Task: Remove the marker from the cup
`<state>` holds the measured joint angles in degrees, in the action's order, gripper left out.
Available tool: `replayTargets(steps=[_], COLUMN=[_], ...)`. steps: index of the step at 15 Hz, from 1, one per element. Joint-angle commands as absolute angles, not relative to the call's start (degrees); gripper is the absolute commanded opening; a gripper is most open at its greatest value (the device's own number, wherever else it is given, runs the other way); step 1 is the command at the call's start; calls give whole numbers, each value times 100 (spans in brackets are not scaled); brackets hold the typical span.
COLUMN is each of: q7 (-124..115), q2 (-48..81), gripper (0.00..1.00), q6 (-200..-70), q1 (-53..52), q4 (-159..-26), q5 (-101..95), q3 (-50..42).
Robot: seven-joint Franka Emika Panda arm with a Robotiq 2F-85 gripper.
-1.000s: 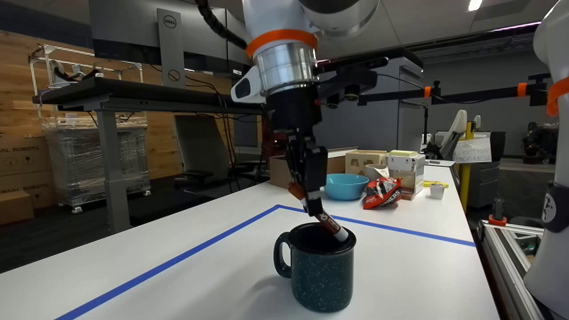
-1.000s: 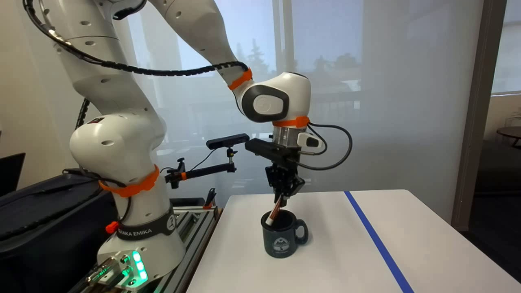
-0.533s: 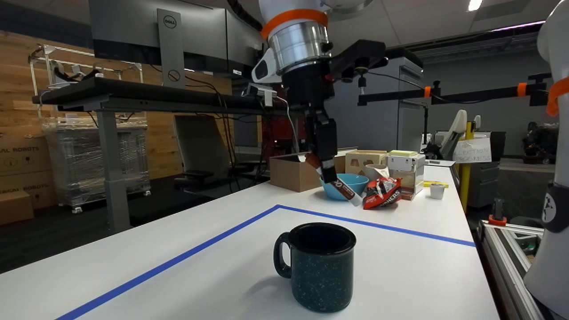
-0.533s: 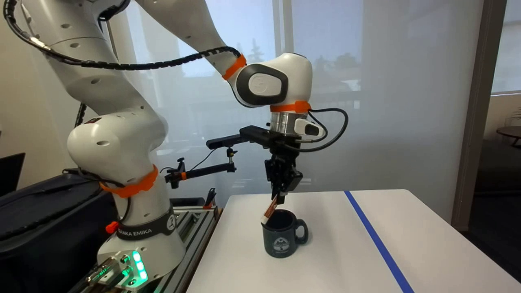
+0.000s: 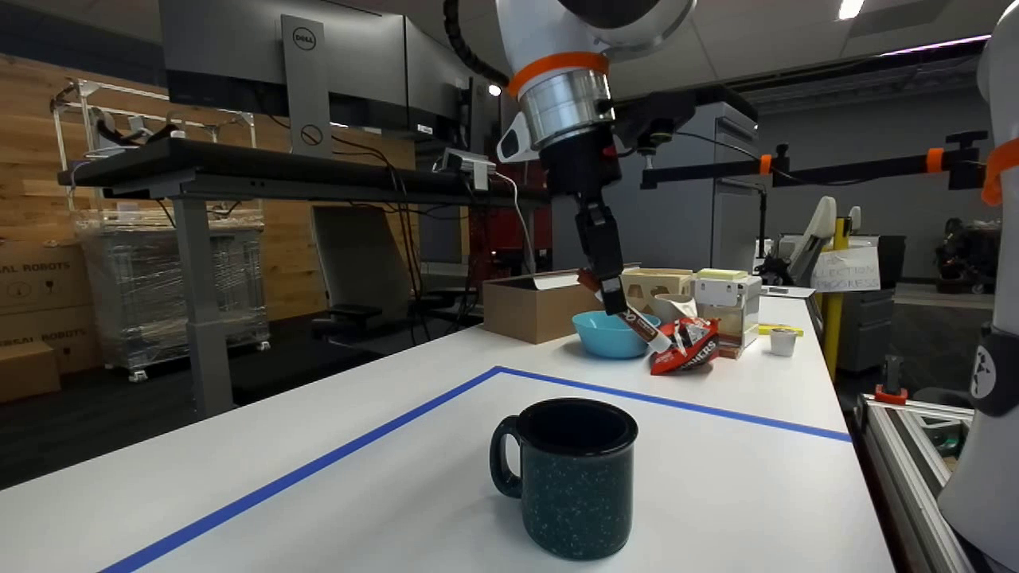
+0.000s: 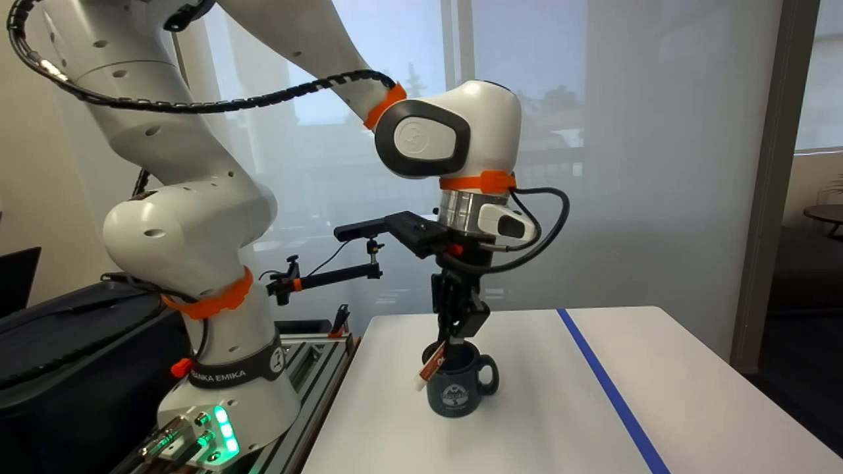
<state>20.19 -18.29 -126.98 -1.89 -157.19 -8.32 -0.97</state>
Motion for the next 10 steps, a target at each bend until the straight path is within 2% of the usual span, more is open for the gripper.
replayTargets(steps=[1, 10], q7=[2003, 2064], q2=[-1388, 162], gripper=[5, 5], q6=[-13062, -14417], q1=[-9, 345], q4=[-15720, -15769], q5=[-951, -960], q3=[-305, -544])
